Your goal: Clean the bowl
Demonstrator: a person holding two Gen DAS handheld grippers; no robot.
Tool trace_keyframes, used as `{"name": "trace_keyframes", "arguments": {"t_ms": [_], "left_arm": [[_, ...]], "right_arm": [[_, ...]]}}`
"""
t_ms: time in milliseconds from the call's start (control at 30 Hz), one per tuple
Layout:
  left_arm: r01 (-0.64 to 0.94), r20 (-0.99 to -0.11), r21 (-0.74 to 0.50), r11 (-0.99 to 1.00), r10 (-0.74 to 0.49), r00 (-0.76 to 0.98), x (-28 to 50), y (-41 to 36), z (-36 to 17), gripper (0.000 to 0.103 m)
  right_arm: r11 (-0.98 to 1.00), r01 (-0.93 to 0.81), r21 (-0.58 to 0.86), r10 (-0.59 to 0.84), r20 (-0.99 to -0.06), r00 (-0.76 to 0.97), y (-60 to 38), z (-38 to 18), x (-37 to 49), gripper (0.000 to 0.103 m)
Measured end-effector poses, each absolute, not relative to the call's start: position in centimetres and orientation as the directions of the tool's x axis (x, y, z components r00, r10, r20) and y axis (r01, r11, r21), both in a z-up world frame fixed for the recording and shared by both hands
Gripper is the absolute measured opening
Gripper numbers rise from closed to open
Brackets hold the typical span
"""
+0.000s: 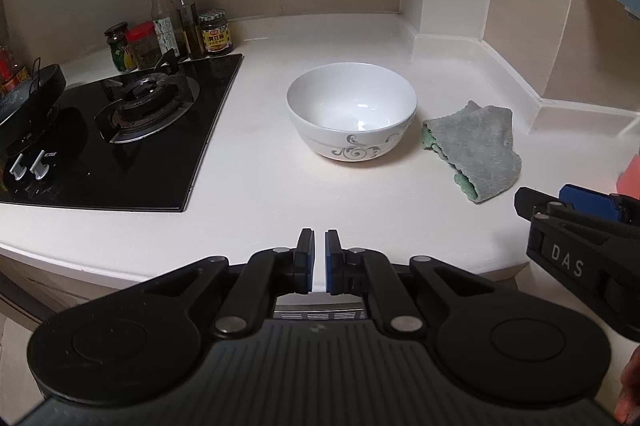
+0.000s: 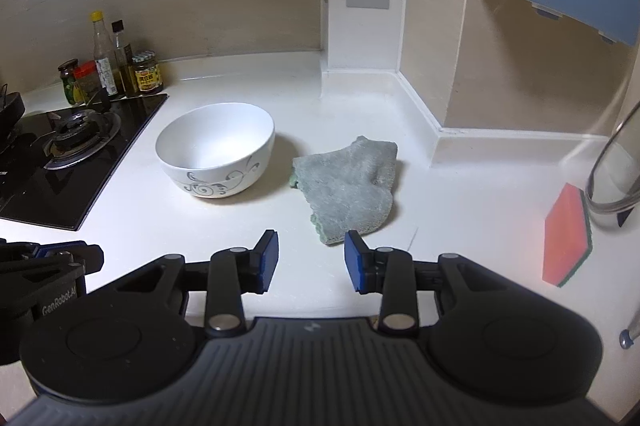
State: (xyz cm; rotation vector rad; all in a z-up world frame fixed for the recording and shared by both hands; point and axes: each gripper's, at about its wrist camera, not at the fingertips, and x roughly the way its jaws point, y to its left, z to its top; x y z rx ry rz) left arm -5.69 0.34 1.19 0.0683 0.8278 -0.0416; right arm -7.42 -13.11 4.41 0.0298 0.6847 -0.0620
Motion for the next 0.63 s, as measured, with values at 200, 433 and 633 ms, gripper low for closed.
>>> {"name": "trace_keyframes", "arguments": {"t_ms": [200,433,633], "left_arm": [[0.076,-0.735,0.066,0.995,-0.003,0.678,-5.57,0.00,1.01,0.005],[0.063,-0.706,0.035,0.997,-0.020,0.708,-5.42,0.24,1.40,0.005],[0.045,-0.699,0.042,0.998,-0.003,0.715,-5.06,0.33,1.48,0.005]], "right_arm": [[0.998,0.061,-0.011,-0.054,-0.631,0.774,-12.68,4.27,-7.37,0.032],[0.998,0.052,-0.034,-0.062,-0.635,0.770,-12.47,4.13,-6.96,0.032],[0.998,0.048,-0.039,-0.062,-0.631,0.773,-12.42,4.23,-6.70,0.032]]}}
